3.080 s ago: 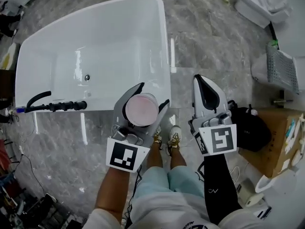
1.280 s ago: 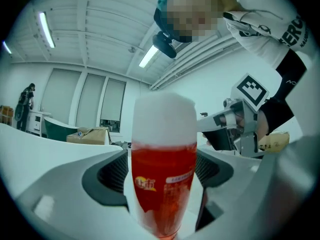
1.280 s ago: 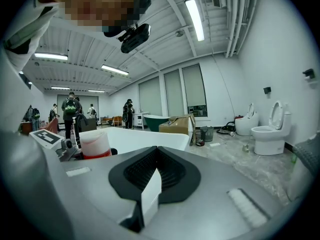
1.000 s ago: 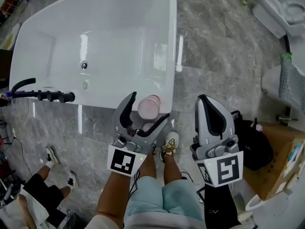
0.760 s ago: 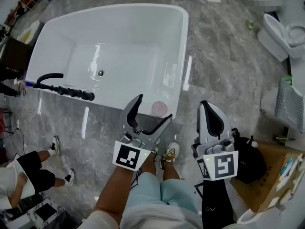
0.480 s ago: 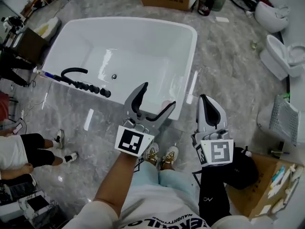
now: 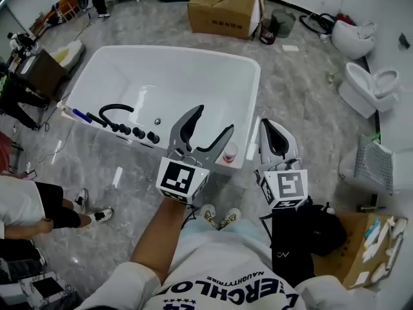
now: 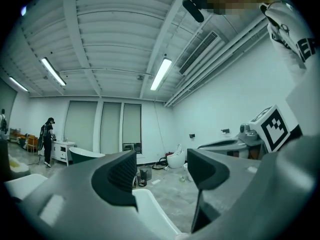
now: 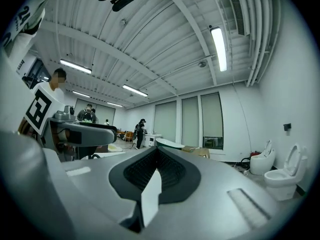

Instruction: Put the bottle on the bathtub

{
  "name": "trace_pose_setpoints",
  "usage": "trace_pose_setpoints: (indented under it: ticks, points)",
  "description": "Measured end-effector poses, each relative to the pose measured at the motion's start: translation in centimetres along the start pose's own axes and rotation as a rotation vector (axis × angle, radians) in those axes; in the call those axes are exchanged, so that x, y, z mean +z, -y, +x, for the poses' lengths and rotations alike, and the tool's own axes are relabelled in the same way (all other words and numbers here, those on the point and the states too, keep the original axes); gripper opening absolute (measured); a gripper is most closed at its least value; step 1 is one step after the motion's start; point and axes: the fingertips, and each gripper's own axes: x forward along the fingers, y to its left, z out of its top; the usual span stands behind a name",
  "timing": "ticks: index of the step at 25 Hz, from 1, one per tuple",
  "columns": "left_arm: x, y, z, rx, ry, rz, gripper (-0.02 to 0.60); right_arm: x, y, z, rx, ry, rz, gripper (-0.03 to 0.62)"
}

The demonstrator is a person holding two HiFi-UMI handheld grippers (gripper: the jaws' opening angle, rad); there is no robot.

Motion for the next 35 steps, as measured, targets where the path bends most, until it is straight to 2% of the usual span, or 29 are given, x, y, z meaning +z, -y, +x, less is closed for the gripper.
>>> trace_pose_setpoints:
  ticks: [2, 4, 5, 6, 7, 8, 35]
  points:
    - [0.7, -0.6, -0.4, 0.001, 0.004, 0.001, 0.314, 0.9, -0.6, 0.4, 0.003, 0.01, -0.015, 0.031]
    - [1.4, -1.2, -0.8, 0.009, 0.011, 0.006, 0.262, 1.7, -1.2, 0.8, 0.004, 0.02, -0.026, 0.03]
    - [1.7, -1.6, -0.9, 0.021, 0.012, 0.012, 0.219, 2.0, -1.4, 0.9, 0.004, 0.025, -0.031, 0.029]
    - [1.9, -2.0, -1.1, 0.039, 0.013, 0.02, 0.134, 2.3, -1.6, 1.0, 0.004, 0.029, -0.035, 0.029]
    - [2.0, -2.3, -1.3, 0.058, 0.014, 0.027, 0.018, 2.5, -1.7, 1.1, 0.003, 0.034, -0.037, 0.029]
    - [2.2, -2.6, -1.4, 0.07, 0.016, 0.031, 0.002, 2.8, -1.9, 1.2, 0.003, 0.037, -0.04, 0.029]
    - [2.8, -3.9, -2.2, 0.061, 0.03, 0.014, 0.0, 3.5, -3.6, 1.4, -0.012, 0.06, -0.077, 0.028]
